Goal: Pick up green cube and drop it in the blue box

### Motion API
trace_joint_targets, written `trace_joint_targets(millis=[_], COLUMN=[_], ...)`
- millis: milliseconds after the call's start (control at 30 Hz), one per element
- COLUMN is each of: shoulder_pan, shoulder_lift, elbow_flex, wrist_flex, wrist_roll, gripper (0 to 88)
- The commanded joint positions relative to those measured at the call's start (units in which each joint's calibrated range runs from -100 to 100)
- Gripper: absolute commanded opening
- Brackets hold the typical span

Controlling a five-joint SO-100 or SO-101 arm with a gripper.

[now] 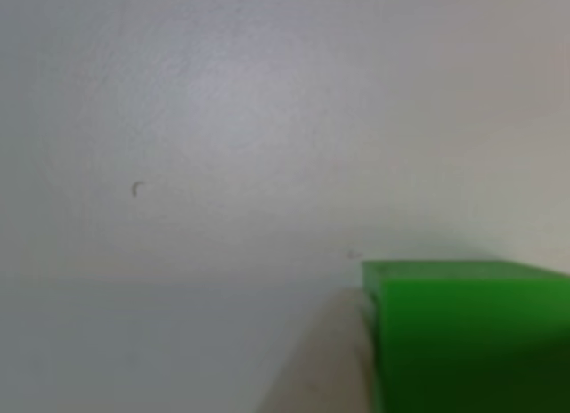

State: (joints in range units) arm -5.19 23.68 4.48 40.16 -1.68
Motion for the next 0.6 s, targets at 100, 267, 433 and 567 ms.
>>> trace_joint_targets(millis=[100, 267, 433, 567], shoulder_pan=[0.78, 1.87, 4.32, 8.15], shoulder_lift=[-3.75, -7.59, -14.36, -19.29], elbow_flex=[-2.76, -2.76, -2.76, -2.76], wrist_flex=[-0.4, 2.82, 9.41, 14.85], wrist_roll=[0.2, 0.2, 0.2, 0.2], gripper=[0.5, 0.5, 0.5, 0.5])
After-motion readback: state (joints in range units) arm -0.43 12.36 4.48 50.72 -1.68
